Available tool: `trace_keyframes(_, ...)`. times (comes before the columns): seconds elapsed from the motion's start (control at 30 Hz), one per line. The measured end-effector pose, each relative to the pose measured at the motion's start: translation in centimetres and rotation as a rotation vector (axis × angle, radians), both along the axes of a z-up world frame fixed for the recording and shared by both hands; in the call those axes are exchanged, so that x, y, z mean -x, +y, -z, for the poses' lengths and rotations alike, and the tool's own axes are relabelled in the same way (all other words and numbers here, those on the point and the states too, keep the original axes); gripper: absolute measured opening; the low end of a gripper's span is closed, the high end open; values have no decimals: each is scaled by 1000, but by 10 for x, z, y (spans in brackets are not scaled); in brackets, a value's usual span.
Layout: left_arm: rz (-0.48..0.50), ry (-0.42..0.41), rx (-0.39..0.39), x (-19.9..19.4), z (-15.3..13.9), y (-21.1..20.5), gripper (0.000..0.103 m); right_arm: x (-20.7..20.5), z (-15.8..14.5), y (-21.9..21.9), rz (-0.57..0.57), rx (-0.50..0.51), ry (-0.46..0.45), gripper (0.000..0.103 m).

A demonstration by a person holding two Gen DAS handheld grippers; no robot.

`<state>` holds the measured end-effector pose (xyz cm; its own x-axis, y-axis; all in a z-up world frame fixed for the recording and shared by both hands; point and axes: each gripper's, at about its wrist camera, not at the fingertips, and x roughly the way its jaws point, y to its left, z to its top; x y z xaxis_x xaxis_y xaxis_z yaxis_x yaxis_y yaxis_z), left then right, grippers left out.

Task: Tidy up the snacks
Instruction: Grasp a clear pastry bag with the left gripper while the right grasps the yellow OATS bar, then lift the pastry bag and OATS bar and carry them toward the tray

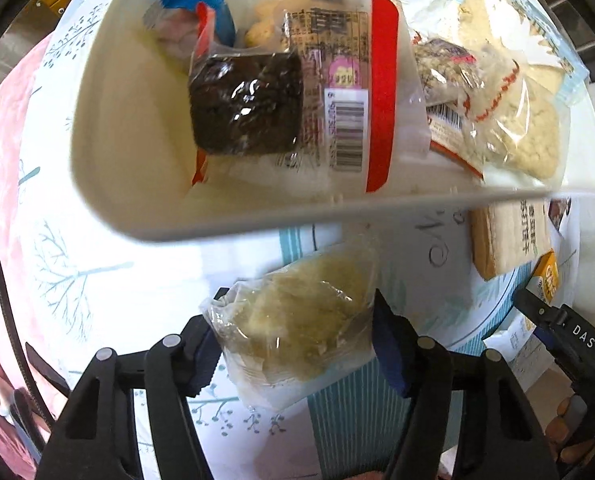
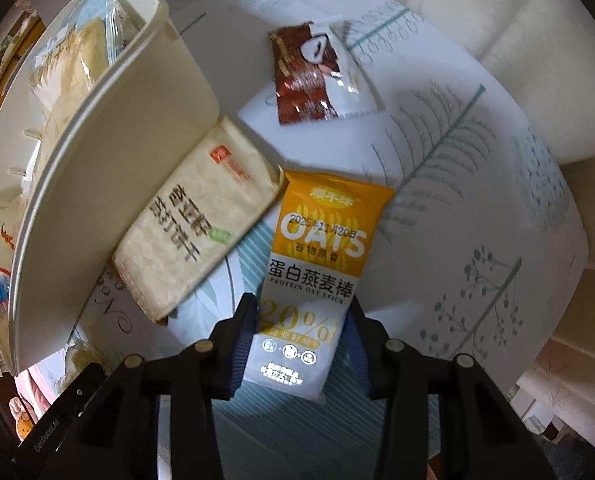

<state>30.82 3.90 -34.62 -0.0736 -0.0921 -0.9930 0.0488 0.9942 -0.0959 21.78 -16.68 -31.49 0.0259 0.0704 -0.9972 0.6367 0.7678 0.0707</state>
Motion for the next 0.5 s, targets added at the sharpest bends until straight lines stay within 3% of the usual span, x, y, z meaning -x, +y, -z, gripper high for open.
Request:
trace_keyframes(0.2,-36,38,27,11,-4,6,63,22,1,11,-3,-55,18,42)
trace_keyframes(0.5,-116,23,79,26,-36,57,63,44,-23,56,-88,-91,-9,42)
